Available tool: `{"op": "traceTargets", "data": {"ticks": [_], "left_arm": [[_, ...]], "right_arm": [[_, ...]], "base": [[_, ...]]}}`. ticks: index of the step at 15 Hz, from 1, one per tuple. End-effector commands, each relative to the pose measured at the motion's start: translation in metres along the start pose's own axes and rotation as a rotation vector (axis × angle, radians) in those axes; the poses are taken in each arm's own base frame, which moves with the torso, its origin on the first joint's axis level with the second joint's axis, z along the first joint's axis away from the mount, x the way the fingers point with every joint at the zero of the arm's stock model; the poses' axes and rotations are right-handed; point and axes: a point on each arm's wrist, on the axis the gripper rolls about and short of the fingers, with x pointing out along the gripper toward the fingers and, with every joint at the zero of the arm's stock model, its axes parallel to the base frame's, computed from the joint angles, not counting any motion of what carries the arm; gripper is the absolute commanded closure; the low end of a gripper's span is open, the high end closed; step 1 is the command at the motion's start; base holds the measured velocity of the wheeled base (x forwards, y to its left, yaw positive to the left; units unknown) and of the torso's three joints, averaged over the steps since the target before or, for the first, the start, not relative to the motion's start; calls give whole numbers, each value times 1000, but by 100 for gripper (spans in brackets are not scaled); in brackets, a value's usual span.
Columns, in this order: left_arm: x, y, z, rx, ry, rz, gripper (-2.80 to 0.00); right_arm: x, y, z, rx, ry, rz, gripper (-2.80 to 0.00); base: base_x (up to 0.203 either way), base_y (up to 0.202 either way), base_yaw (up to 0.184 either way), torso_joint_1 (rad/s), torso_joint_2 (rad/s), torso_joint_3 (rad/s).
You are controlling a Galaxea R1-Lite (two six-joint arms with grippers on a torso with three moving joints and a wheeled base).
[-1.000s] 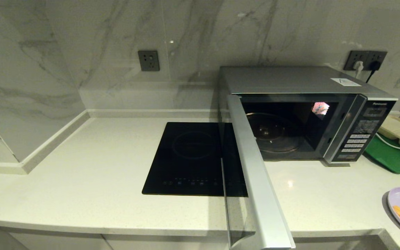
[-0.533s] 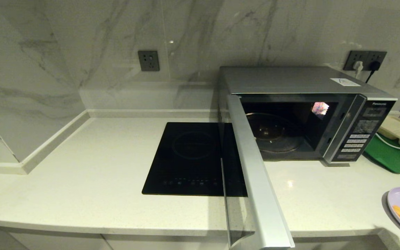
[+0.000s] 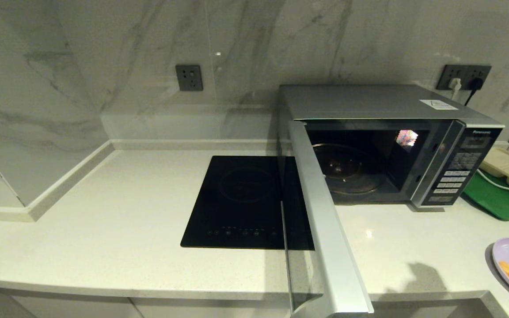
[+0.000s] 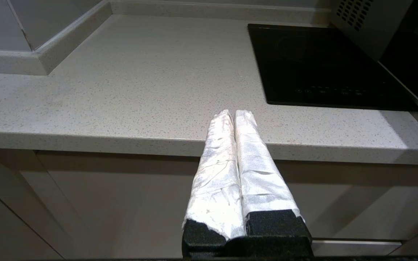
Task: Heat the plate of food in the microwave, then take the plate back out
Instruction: Close the microwave oven
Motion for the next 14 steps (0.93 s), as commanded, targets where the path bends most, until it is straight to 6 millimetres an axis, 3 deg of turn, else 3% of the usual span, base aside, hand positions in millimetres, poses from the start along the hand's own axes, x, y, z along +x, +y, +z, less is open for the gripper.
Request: {"op": "traceTargets", "data": {"ticks": [1, 3, 5, 10, 14], "left_arm": [[0, 0, 0, -2, -1, 0, 0], [0, 0, 0, -1, -1, 0, 0], [0, 0, 0, -1, -1, 0, 0], [0, 0, 0, -2, 1, 0, 0], [0, 0, 0, -1, -1, 0, 0]], "right_arm": [[48, 33, 15, -80, 2, -131, 0], [67, 54, 22, -122, -36, -153, 0], [84, 72, 11, -235, -13, -146, 0], [98, 118, -43, -469, 91, 49, 0], [102, 133, -72, -562, 145, 111, 0]], "base": [[0, 0, 0, 0, 0, 0], [0, 0, 0, 0, 0, 0], [0, 0, 0, 0, 0, 0], [0, 0, 0, 0, 0, 0], [0, 0, 0, 0, 0, 0]]}}
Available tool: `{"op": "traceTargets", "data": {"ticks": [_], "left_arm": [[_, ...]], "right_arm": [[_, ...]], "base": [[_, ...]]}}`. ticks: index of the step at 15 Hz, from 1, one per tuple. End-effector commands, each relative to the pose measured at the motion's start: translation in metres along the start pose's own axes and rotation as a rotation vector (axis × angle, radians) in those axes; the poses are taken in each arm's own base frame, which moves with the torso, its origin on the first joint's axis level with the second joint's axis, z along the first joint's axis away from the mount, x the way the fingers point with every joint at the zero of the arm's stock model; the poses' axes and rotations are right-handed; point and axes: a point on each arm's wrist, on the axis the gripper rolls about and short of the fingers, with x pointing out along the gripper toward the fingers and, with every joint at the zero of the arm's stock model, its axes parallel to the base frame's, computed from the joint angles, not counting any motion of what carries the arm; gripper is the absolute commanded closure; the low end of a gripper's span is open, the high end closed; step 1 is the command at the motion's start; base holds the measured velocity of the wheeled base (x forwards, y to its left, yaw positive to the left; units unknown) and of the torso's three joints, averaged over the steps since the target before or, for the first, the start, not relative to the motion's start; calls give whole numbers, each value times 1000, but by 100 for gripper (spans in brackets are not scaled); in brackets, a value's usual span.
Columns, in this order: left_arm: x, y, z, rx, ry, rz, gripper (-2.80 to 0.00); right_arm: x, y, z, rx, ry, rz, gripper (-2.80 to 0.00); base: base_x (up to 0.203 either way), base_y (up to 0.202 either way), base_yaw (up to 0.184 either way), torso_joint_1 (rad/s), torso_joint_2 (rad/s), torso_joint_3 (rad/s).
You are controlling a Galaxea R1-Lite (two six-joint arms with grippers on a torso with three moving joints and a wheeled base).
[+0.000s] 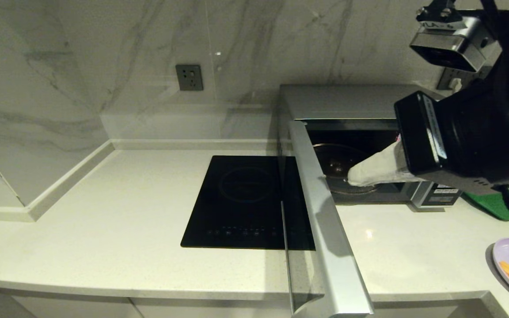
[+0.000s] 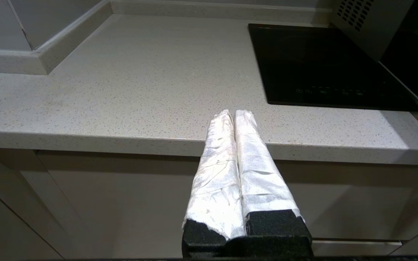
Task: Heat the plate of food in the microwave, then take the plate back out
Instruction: Close the microwave oven
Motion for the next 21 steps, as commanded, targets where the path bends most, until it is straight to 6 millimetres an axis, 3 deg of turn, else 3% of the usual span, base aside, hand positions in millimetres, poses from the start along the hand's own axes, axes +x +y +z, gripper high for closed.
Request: {"op": "traceTargets", "data": {"ticks": [1, 5, 12, 16, 21], "left_arm": [[0, 0, 0, -2, 1, 0, 0], [0, 0, 0, 0, -1, 0, 0], [0, 0, 0, -1, -1, 0, 0], [0, 0, 0, 0, 0, 0, 0], [0, 0, 0, 0, 0, 0, 0]], "right_arm": [[18, 11, -8, -28, 55, -2, 0], [40, 26, -12, -46, 91, 30, 0], [79, 30, -23, -35, 200, -13, 0], [72, 26, -23, 15, 176, -37, 0], [59, -3, -19, 83, 146, -108, 0]], "base": [[0, 0, 0, 0, 0, 0], [0, 0, 0, 0, 0, 0], [0, 0, 0, 0, 0, 0], [0, 0, 0, 0, 0, 0], [0, 0, 0, 0, 0, 0]]}}
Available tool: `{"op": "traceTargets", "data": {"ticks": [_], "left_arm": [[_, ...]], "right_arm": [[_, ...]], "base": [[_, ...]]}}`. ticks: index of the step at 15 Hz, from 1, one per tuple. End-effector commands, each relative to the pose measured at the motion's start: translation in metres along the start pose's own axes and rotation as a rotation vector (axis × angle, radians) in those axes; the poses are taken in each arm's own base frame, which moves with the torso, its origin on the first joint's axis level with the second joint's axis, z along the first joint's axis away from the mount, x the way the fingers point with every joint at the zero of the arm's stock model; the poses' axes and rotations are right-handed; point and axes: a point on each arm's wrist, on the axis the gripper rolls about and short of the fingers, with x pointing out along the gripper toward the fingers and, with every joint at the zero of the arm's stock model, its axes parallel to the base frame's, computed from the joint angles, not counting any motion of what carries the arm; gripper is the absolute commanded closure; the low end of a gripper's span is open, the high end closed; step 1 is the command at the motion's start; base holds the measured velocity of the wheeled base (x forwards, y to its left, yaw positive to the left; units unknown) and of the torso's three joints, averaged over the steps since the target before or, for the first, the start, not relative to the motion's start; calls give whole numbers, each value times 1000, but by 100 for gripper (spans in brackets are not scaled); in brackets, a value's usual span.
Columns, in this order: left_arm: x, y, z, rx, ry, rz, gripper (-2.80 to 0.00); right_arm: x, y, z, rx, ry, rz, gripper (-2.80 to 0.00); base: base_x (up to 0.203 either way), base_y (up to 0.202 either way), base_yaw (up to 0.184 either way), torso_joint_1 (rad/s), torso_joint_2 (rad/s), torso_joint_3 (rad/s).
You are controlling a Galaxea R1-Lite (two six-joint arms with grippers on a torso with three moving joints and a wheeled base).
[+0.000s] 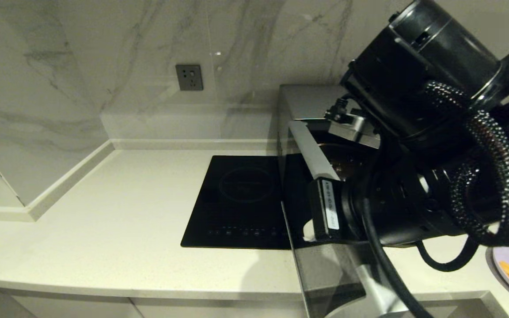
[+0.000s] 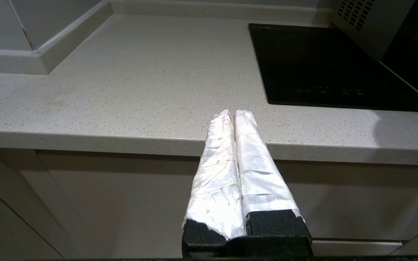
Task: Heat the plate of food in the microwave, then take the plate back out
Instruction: Close the microwave oven
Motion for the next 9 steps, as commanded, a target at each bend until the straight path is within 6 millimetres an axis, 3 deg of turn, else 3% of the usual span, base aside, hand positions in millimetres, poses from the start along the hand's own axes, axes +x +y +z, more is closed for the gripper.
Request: {"op": "traceTargets", "data": {"ticks": [1, 9], "left_arm": [[0, 0, 0, -1, 0, 1, 0], [0, 0, 0, -2, 0, 1, 0]], "right_arm": [[-12, -20, 6, 83, -26, -27, 0], [-9, -102, 15, 370, -221, -213, 0]], "base": [[0, 0, 0, 0, 0, 0], [0, 0, 0, 0, 0, 0]]}}
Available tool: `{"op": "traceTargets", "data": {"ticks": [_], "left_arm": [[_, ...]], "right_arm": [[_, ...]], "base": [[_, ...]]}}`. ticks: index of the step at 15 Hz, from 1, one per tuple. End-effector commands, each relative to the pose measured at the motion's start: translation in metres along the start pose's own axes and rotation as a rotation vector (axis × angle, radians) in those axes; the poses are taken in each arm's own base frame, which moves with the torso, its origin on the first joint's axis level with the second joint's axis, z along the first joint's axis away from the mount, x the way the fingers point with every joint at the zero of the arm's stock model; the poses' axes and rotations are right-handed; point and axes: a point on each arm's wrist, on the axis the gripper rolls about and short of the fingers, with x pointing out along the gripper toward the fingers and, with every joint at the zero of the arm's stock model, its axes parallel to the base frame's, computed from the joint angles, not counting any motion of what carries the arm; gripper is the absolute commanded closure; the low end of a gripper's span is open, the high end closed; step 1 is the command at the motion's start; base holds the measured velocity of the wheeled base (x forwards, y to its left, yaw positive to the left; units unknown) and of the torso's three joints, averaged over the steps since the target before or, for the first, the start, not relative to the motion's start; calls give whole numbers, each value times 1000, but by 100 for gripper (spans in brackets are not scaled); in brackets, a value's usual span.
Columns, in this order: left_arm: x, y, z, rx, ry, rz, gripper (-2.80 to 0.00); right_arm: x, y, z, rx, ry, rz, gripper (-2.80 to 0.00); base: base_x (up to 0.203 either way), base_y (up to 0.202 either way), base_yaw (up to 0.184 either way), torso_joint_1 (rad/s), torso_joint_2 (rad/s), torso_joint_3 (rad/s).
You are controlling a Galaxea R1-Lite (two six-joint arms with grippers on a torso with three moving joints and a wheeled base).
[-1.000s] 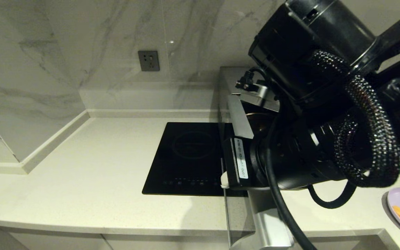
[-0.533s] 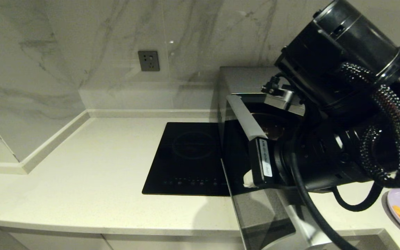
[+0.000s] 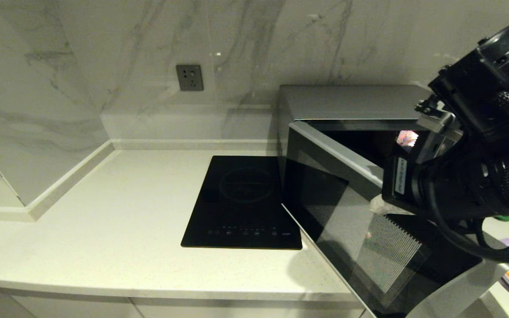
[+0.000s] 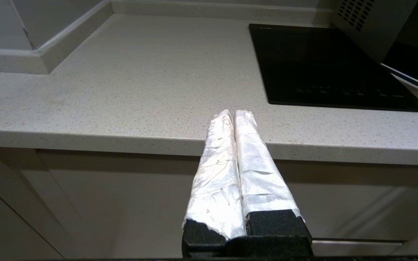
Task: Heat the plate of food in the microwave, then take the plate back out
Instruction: Close the microwave oven
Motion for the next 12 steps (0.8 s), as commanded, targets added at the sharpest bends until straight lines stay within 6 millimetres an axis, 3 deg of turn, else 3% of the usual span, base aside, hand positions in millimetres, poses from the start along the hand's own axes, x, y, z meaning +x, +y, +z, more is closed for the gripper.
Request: {"op": "traceTargets", "data": {"ticks": [1, 6, 12], "left_arm": [[0, 0, 0, 0, -1, 0, 0], [0, 0, 0, 0, -1, 0, 0], [0, 0, 0, -1, -1, 0, 0]], "right_arm": [[-2, -29, 11, 88, -65, -47, 0], [12, -65, 39, 244, -173, -121, 0], [20, -92, 76, 365, -312, -149, 0]], "base": [[0, 0, 0, 0, 0, 0], [0, 0, 0, 0, 0, 0], [0, 0, 0, 0, 0, 0]]}}
